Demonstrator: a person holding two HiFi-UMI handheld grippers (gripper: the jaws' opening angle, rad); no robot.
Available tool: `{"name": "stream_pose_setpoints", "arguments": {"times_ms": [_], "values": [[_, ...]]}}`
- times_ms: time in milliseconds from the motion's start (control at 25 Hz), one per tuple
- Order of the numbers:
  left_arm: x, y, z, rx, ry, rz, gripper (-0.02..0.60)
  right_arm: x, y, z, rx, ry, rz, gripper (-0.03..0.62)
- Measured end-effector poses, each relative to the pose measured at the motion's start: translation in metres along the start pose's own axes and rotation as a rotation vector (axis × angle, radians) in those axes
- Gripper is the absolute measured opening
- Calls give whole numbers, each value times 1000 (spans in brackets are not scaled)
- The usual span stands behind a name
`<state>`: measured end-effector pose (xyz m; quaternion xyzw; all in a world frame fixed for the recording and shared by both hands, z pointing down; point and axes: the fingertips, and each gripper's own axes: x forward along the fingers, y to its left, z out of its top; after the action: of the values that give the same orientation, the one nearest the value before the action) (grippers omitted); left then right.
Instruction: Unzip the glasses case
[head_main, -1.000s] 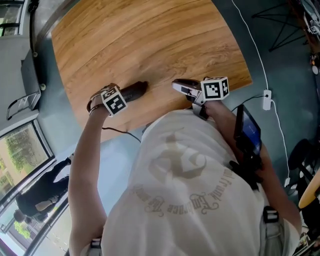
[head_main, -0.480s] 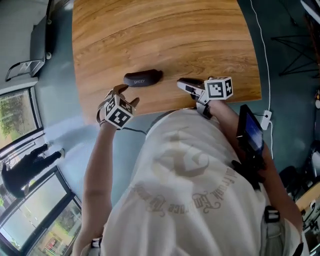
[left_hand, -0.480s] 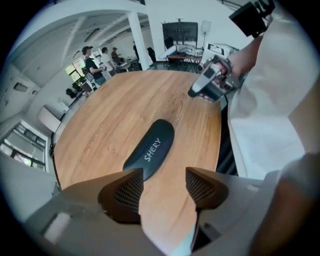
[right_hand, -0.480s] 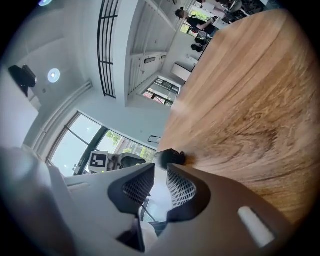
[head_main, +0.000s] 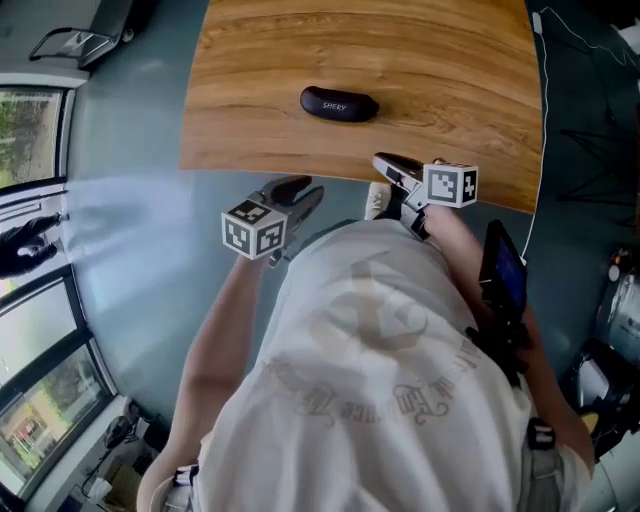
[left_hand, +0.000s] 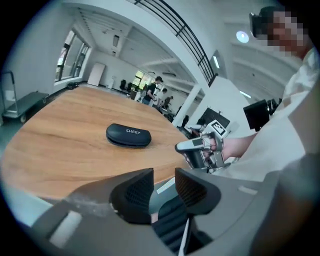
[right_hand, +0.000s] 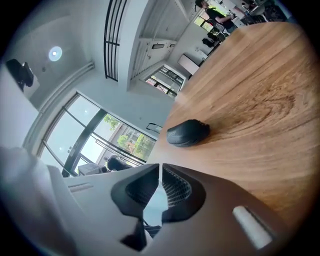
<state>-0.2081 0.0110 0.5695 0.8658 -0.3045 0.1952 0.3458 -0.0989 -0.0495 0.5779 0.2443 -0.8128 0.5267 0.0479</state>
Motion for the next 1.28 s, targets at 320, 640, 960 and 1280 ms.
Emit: {"name": "stream_pose_setpoints", "arguments": {"times_ms": [320,640,960,1280], "values": [[-52,-17,-45,-34,-137,43,6,1,55,-62,-139,33,5,25],[-75,-41,-55,-56,-231,-17,2,-16,89,-110,-288,37,-34,14],[-99,-52,-84,-19,-237,-20,2,-13,105,-145,-358,55,-57,9],[-80,-60,-93,-15,-237,0,2,-36,104,-159,-370,82,-58,9]]}}
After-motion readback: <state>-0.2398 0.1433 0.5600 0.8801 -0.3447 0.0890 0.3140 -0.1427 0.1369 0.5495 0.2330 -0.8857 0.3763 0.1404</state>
